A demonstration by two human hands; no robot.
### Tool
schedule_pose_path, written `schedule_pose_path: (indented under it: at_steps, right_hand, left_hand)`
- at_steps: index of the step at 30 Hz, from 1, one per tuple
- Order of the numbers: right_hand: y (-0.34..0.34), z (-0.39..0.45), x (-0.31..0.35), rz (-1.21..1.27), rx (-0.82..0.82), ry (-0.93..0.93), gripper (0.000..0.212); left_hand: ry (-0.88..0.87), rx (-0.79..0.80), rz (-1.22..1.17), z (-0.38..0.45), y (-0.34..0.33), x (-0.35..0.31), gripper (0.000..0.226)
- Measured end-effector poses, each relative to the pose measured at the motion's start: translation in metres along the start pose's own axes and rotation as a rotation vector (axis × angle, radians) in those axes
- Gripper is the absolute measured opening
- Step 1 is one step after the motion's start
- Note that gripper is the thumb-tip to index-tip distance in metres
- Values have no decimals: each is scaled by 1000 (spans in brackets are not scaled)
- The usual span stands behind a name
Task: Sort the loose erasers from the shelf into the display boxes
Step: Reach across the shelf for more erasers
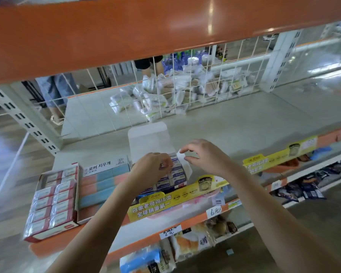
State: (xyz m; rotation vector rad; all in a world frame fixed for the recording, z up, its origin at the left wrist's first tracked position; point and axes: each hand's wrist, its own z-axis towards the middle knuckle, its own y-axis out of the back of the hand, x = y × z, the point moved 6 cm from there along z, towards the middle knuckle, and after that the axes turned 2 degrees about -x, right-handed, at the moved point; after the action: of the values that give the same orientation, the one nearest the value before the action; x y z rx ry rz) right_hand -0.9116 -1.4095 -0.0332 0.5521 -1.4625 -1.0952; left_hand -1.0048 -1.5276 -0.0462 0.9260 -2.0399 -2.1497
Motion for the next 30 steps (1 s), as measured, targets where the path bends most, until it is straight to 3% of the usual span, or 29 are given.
schedule_pose_path:
  at_steps: [7, 11, 16, 23, 30]
  right_hand:
    - [32, -9, -39, -23, -80, -123, 28]
    - [74, -37, -104, -129, -122, -275, 33]
    - [146, -95, -223, -252, -127, -478, 41]
    - [244, -179, -380, -303, -147, -620, 46]
    - [306, -193, -513, -254, -129, -680, 44]
  left_hand:
    - [-194, -151, 38, 47, 24, -50, 15]
    - [-352, -163, 106, 104, 8, -140, 25]
    - [-485, -69, 232, 177, -63, -271, 35]
    - [-526, 42, 254, 274, -163, -428, 43]
    - [-453, 78, 175, 397, -216, -497, 40]
